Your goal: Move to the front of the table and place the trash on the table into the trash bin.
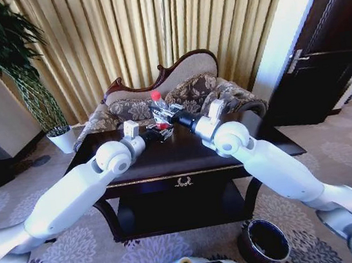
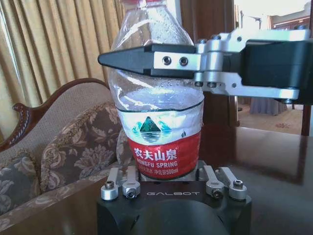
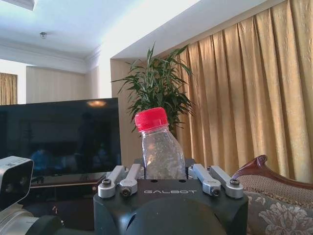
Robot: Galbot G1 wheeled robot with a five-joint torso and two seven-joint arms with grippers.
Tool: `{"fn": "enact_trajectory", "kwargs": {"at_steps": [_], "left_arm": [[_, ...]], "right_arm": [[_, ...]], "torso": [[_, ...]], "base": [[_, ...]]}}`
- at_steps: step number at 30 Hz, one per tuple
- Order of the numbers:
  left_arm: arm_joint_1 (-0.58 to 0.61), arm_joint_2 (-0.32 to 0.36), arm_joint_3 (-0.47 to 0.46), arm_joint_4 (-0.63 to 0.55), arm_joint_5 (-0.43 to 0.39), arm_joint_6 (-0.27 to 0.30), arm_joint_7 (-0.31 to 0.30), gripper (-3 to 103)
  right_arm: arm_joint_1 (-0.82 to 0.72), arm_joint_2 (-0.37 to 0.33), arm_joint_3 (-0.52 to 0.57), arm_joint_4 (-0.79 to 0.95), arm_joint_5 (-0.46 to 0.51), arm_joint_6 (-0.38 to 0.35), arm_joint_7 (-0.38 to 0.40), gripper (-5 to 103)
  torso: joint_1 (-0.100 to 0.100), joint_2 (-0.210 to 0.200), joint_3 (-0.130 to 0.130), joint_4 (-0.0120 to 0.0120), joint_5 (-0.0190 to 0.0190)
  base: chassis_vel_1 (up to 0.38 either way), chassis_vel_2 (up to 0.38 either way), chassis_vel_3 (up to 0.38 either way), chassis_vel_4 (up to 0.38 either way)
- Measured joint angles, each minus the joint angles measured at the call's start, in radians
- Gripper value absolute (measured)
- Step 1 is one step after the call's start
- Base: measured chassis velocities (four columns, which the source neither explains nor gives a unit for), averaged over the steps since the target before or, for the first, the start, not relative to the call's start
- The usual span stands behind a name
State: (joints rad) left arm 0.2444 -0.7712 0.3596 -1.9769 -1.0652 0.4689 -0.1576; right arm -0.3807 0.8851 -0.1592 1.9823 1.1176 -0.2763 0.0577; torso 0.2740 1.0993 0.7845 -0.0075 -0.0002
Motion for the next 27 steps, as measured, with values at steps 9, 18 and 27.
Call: {"fn": "enact_trajectory", "kwargs": {"at_steps": [9, 18, 27], "left_arm": [[0.022, 0.007, -0.002, -0.011, 0.002, -0.029, 0.065, 79], [0.092, 0.053, -0.112, -0.050, 0.001, -0.048, 0.087, 100], [0.417, 0.205, -0.527, -0.089, 0.025, -0.088, 0.020, 100]], "right_arm": [[-0.004, -0.001, 0.016, -0.007, 0.003, -0.002, -0.001, 27], [-0.056, -0.038, 0.149, -0.051, -0.001, -0.019, 0.094, 26], [-0.258, -0.136, 0.323, -0.037, -0.115, -0.027, 0.192, 26]], "torso": [[0.000, 0.000, 0.000, 0.0002, -0.0001], [0.000, 0.000, 0.000, 0.0000, 0.0000], [0.000, 0.000, 0.000, 0.0002, -0.0001]], "base": [[0.000, 0.000, 0.000, 0.000], [0.000, 0.000, 0.000, 0.000], [0.000, 0.000, 0.000, 0.000]]}}
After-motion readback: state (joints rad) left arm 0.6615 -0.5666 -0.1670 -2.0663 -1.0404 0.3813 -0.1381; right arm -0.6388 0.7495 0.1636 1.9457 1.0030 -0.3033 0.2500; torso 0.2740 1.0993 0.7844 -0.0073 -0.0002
